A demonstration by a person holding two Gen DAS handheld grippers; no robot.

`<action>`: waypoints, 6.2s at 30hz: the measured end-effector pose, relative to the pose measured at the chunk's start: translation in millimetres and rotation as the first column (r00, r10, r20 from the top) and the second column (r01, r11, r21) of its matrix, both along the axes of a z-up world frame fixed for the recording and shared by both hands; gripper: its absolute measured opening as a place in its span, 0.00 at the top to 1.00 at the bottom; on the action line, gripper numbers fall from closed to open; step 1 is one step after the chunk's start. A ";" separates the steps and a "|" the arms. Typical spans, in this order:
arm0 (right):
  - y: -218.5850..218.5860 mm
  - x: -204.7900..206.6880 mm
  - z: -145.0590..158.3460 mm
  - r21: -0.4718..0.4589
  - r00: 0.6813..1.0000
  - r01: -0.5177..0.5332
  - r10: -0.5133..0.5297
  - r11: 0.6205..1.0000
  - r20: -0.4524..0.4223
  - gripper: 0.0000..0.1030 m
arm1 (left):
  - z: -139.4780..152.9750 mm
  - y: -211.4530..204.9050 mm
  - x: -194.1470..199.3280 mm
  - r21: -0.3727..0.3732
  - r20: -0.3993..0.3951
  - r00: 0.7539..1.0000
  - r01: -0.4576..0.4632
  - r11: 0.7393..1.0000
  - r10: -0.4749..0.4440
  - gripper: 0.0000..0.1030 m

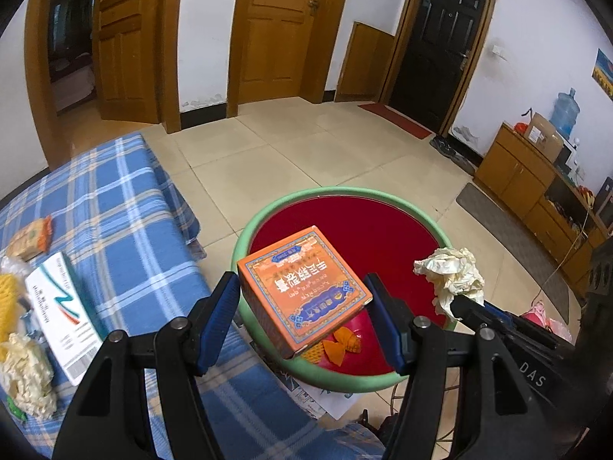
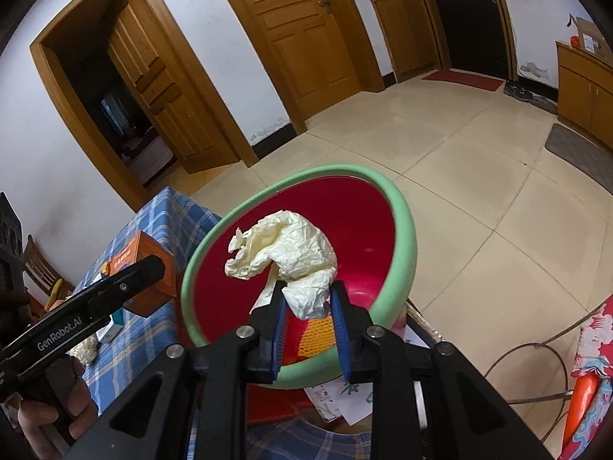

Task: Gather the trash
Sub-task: 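Open both tools to drop the box and paper into the bin, then move both open tools back over the table items, then grasp the crumpled white paper with the left tool while the right tool grasps the white medicine box, then carry the white paper and medicine box with both tools over the red bin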

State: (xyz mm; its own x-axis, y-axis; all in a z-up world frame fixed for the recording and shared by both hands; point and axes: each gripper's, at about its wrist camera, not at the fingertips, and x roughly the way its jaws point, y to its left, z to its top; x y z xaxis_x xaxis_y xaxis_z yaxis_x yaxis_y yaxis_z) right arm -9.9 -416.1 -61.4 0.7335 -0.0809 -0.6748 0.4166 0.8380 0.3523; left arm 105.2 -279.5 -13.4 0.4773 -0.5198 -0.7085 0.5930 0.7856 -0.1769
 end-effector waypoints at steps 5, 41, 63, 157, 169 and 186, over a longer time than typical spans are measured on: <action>-5.7 3.7 -3.4 0.003 1.000 0.012 -0.012 1.000 -0.008 0.74 | -5.9 -3.7 3.9 0.008 -0.005 1.000 0.006 1.000 -0.006 0.35; 5.0 -10.3 14.3 0.015 0.998 0.025 -0.026 1.000 0.049 0.31 | 15.7 51.0 -8.0 -0.010 0.012 0.989 -0.147 0.989 0.147 0.24; 55.6 -8.3 34.0 -0.010 0.994 -0.067 0.067 0.998 0.081 0.21 | 27.2 145.6 -25.8 -0.022 0.030 0.948 -0.318 0.948 0.318 0.23; 239.4 144.5 -15.2 -0.184 0.896 -0.438 0.411 0.880 -0.167 0.12 | -4.5 310.0 4.0 -0.128 -0.002 0.854 -0.517 0.846 0.521 0.54; 247.9 141.2 -14.2 -0.206 0.904 -0.423 0.393 0.883 -0.171 0.48 | -10.4 316.4 4.6 -0.166 -0.049 0.877 -0.478 0.862 0.477 0.54; 231.2 87.2 15.9 -0.174 0.903 -0.429 0.424 0.886 -0.066 0.48 | 16.1 288.5 -14.7 -0.158 -0.011 0.891 -0.449 0.879 0.453 0.54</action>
State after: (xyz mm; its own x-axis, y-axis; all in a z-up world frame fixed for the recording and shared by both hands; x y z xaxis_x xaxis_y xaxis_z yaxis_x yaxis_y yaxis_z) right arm 77.4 -184.9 -45.6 0.7075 0.1144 -0.6974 0.0110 0.9849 0.1727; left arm 90.5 9.0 2.8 0.7030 -0.3441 -0.6225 0.1869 0.9338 -0.3051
